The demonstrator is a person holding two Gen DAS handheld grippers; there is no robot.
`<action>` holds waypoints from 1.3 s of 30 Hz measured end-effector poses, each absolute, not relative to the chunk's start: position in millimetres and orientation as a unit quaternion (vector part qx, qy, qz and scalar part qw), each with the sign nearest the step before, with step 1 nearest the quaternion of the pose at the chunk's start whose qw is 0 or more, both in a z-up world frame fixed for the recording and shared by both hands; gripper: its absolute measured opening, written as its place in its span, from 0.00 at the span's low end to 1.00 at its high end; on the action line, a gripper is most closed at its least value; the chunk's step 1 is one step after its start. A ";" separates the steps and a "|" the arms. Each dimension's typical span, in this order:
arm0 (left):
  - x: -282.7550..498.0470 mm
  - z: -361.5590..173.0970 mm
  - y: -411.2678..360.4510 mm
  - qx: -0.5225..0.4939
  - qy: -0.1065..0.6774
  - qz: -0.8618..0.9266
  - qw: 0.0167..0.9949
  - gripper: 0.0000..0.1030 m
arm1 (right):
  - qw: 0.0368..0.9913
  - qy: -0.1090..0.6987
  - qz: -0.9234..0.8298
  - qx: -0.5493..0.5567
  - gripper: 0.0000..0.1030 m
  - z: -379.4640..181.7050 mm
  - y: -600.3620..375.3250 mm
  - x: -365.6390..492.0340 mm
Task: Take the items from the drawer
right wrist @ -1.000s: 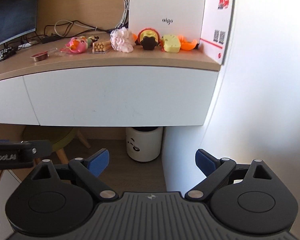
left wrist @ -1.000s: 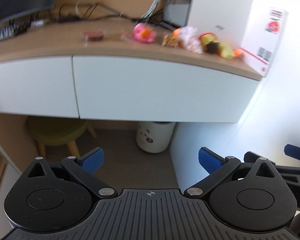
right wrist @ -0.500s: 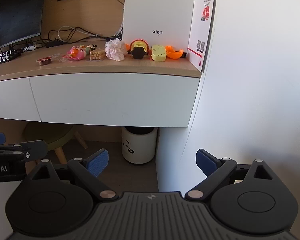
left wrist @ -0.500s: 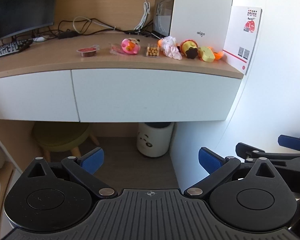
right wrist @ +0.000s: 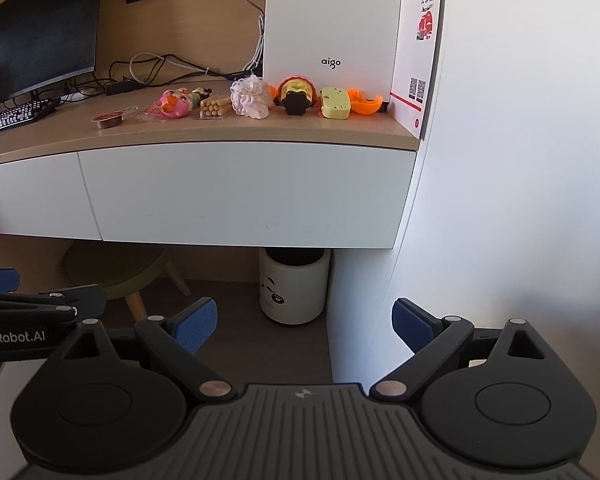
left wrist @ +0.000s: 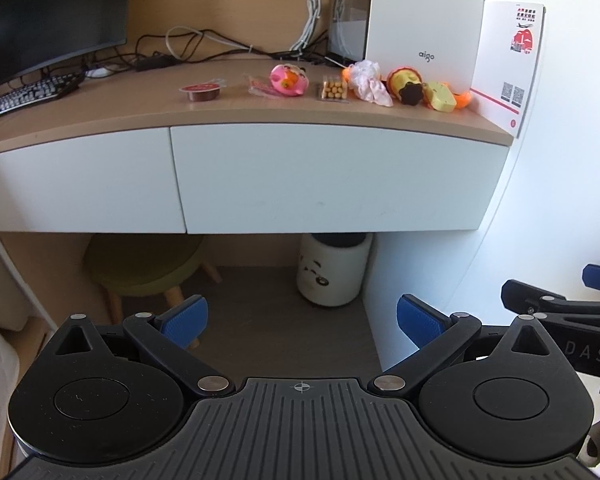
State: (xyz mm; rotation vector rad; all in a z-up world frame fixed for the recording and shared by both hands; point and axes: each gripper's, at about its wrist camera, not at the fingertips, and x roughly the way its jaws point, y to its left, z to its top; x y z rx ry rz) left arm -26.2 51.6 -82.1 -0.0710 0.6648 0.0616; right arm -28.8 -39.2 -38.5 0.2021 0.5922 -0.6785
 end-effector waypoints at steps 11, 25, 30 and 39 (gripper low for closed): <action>-26.1 -87.6 55.0 -0.035 0.335 0.030 0.941 1.00 | 0.896 0.284 -0.328 0.099 0.92 -39.3 -39.8 -27.5; -23.3 -90.6 54.3 -0.036 0.339 0.027 0.940 1.00 | 0.895 0.288 -0.325 0.101 0.92 -43.2 -43.7 -27.1; -22.4 -91.5 53.6 -0.037 0.340 0.025 0.939 1.00 | 0.895 0.289 -0.325 0.103 0.92 -44.1 -44.7 -26.5; -21.3 -92.1 54.1 -0.038 0.340 0.025 0.939 1.00 | 0.894 0.288 -0.326 0.105 0.92 -44.6 -46.0 -26.4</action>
